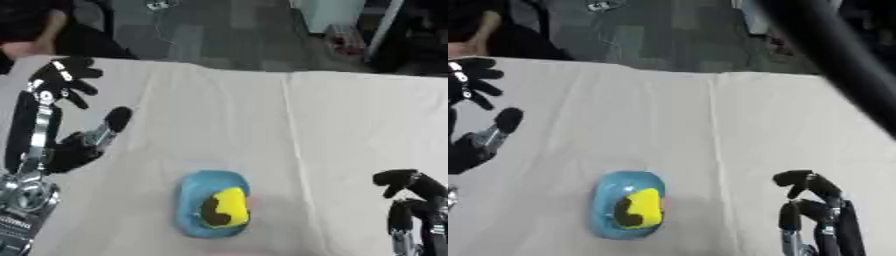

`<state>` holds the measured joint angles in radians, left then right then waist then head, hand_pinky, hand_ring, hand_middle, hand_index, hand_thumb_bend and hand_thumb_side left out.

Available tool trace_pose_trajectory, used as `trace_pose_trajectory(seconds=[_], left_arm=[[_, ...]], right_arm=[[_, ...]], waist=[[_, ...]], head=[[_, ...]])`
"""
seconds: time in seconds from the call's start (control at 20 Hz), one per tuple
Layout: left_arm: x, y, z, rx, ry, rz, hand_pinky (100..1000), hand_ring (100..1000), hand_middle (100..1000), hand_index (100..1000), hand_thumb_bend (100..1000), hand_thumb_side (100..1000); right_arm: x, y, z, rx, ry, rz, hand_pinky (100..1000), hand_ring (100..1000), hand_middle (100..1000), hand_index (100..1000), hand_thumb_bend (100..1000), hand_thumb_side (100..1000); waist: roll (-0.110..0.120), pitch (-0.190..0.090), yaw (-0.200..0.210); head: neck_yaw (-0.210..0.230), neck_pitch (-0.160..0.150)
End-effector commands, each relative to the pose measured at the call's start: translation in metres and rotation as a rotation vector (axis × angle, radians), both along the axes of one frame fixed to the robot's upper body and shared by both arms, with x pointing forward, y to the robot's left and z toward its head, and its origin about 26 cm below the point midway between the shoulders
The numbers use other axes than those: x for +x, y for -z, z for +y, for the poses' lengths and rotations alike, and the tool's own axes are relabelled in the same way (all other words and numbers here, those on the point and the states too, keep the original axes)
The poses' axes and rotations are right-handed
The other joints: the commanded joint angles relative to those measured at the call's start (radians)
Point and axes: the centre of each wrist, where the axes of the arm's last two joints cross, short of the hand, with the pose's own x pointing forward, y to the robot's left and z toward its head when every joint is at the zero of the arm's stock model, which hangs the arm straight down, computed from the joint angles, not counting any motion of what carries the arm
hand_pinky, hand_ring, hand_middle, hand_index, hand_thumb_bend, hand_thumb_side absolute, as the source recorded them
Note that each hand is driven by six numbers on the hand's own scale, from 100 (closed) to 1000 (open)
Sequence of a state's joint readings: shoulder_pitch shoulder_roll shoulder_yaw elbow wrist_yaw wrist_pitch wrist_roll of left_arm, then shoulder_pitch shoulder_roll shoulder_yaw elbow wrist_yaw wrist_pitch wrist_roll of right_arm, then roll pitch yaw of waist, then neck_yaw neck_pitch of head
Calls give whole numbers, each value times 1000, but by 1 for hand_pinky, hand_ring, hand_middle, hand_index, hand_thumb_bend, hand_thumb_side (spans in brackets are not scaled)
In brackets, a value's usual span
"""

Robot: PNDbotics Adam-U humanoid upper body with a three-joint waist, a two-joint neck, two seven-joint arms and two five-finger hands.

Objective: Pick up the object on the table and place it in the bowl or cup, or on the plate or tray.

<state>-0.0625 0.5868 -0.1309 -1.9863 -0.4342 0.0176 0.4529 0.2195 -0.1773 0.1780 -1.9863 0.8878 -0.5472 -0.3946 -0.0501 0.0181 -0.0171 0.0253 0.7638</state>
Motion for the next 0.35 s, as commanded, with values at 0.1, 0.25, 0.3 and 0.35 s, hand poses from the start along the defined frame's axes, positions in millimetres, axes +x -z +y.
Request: trace_pose_trajectory(seconds=[0.1,0.25,0.3,0.35], left_arm=[[0,-7,-1,12,14,-15,401,553,739,716,578,861],[-1,-5,0,13,8,-5,401,552,740,717,578,861],[-1,-4,0,12,4,-3,401,552,740,717,578,861],[-2,-4,0,12,1,-3,402,552,740,717,578,861]], right_arm=[[0,-4,-2,-7,-4,-24,366,550,585,200,100,1000],[0,-5,-4,-6,-7,-27,366,550,584,208,100,1000],[0,-5,-5,-4,-9,-29,366,550,584,208,100,1000],[1,-5,-5,-2,-11,-31,367,549,581,214,100,1000]], waist=[[6,-9,-2],[8,-12,-4],[9,-13,-5],[9,-13,-5]], head=[[-20,2],[-20,2],[-19,1],[-18,2]])
